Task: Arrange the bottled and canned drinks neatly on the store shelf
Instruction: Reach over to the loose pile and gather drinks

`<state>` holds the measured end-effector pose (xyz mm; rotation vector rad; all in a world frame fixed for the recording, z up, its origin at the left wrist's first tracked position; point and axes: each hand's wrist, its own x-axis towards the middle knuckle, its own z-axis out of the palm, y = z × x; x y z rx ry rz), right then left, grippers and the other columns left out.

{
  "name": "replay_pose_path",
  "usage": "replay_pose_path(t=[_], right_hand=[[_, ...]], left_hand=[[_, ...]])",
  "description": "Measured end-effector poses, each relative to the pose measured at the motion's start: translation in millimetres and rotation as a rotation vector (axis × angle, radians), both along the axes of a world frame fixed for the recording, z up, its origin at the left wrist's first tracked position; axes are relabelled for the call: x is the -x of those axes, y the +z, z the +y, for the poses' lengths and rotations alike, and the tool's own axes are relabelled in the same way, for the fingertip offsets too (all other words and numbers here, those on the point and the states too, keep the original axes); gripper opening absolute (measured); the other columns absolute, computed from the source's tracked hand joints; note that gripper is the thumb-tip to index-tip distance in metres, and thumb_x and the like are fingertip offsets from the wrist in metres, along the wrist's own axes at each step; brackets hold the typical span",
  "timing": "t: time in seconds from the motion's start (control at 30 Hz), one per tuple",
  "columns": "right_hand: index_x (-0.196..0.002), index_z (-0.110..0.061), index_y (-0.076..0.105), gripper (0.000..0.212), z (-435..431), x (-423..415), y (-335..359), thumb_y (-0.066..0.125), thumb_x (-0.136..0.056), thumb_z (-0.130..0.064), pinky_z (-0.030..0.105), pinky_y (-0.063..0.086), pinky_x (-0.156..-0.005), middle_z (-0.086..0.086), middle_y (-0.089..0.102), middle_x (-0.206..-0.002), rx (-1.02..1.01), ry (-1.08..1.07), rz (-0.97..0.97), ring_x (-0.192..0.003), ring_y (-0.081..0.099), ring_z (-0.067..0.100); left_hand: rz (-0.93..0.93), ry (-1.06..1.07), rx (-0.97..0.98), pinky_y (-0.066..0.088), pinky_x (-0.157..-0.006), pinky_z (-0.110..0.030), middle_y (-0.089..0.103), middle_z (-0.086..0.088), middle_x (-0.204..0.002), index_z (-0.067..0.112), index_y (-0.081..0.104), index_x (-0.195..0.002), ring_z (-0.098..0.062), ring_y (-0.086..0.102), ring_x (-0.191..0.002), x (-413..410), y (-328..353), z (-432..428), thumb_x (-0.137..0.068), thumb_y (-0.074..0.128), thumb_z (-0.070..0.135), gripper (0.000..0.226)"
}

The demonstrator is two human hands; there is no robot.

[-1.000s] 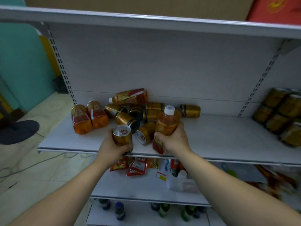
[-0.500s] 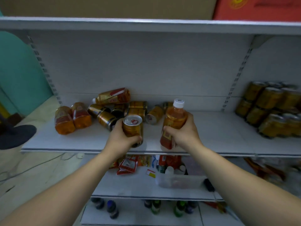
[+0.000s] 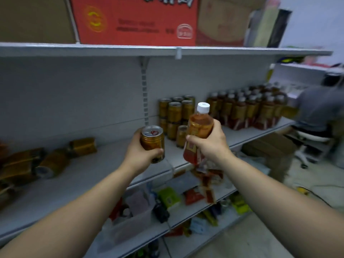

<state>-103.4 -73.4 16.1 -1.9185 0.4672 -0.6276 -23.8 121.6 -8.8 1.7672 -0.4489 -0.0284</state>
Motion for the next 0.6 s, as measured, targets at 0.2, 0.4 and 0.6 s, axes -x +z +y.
replay_pose_path(t=[0.2, 0.4, 0.6], right_hand=[[-0.130, -0.029, 0.036, 0.071, -71, 6, -2, 0.081, -0.075, -0.028, 0.032, 0.041, -0.085, -0.007, 0.051, -0.114, -0.044, -0.066, -0.015, -0.106, 0.050, 0.014], [-0.132, -0.025, 0.036, 0.074, -134, -42, -11, 0.081, -0.074, -0.032, 0.034, 0.042, -0.087, -0.005, 0.051, -0.114, -0.052, -0.119, 0.011, -0.106, 0.050, 0.017], [-0.135, -0.024, 0.040, 0.081, -193, -111, -21, 0.083, -0.068, -0.039, 0.033, 0.045, -0.083, -0.003, 0.057, -0.117, -0.008, -0.109, 0.046, -0.105, 0.056, 0.018]], left_hand=[[-0.007, -0.104, -0.010, 0.045, -0.075, -0.021, 0.054, 0.014, -0.103, 0.030, 0.038, -0.117, -0.002, 0.055, -0.090, -21, 0, -77, -0.068, 0.081, 0.007, 0.069], [-0.128, -0.124, -0.074, 0.050, -0.074, -0.028, 0.062, 0.010, -0.097, 0.032, 0.050, -0.103, -0.006, 0.062, -0.088, -72, 7, -145, -0.062, 0.079, 0.008, 0.056], [-0.159, -0.152, -0.102, 0.055, -0.078, -0.026, 0.062, 0.012, -0.103, 0.028, 0.048, -0.119, 0.000, 0.062, -0.091, -121, 10, -204, -0.062, 0.081, 0.017, 0.067]])
